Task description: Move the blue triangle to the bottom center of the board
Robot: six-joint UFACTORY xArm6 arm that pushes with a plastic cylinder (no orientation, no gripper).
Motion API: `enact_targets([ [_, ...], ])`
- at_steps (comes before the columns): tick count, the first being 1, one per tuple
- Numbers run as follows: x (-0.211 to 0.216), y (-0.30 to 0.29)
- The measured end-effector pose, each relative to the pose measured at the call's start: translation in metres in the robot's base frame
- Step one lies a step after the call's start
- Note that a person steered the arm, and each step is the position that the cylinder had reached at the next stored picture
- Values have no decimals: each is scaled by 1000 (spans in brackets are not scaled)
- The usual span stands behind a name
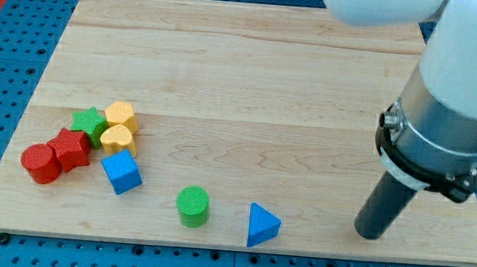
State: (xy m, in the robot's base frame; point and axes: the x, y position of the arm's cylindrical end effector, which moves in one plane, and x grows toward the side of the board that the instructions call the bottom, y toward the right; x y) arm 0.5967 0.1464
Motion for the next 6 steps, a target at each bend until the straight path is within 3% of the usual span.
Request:
enact_targets([
  [3,1,-107],
  [6,20,-91],
])
